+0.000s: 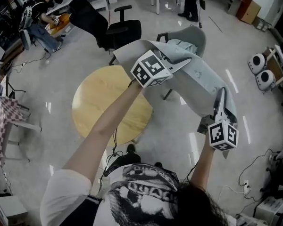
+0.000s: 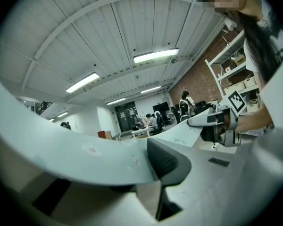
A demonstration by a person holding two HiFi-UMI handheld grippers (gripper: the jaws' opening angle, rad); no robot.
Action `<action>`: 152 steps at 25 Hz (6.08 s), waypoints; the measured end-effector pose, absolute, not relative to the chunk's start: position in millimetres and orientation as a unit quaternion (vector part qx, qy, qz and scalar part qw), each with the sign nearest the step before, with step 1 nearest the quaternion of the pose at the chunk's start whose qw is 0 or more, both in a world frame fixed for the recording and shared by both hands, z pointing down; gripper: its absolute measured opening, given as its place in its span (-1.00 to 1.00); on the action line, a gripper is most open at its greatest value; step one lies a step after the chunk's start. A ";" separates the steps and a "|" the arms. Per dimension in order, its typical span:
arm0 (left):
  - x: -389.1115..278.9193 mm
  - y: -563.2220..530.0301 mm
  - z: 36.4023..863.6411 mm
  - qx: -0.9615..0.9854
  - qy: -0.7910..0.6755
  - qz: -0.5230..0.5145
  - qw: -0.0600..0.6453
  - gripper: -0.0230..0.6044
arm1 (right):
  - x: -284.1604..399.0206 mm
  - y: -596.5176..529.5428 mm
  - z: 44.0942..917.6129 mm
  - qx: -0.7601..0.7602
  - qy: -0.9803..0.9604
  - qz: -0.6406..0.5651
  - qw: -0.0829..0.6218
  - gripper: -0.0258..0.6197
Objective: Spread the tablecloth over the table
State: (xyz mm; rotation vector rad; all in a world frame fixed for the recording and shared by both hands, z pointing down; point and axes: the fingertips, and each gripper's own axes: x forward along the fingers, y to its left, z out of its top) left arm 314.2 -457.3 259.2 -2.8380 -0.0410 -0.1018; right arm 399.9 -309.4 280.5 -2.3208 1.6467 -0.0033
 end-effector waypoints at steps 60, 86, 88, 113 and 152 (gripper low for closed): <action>-180.2 -682.0 408.1 -0.951 0.298 -0.075 -0.017 -0.67 | -11.8 -620.8 427.6 -0.509 0.800 -0.306 0.080 -0.73; -169.6 -462.3 503.3 -0.910 0.363 -0.004 -0.202 -0.67 | 18.9 -431.5 511.3 -0.470 0.780 -0.409 0.054 -0.74; -163.7 -445.0 506.0 -0.908 0.368 -0.009 -0.201 -0.67 | 25.1 -415.6 516.0 -0.464 0.780 -0.416 0.055 -0.74; -175.8 -320.9 662.6 -0.853 0.410 -0.177 -0.272 -0.68 | 3.8 -302.0 647.8 -0.455 0.746 -0.484 -0.051 -0.84; -171.8 -206.0 620.1 -0.819 0.480 -0.117 -0.292 -0.46 | 9.6 -213.5 609.0 -0.391 0.816 -0.423 -0.048 -0.70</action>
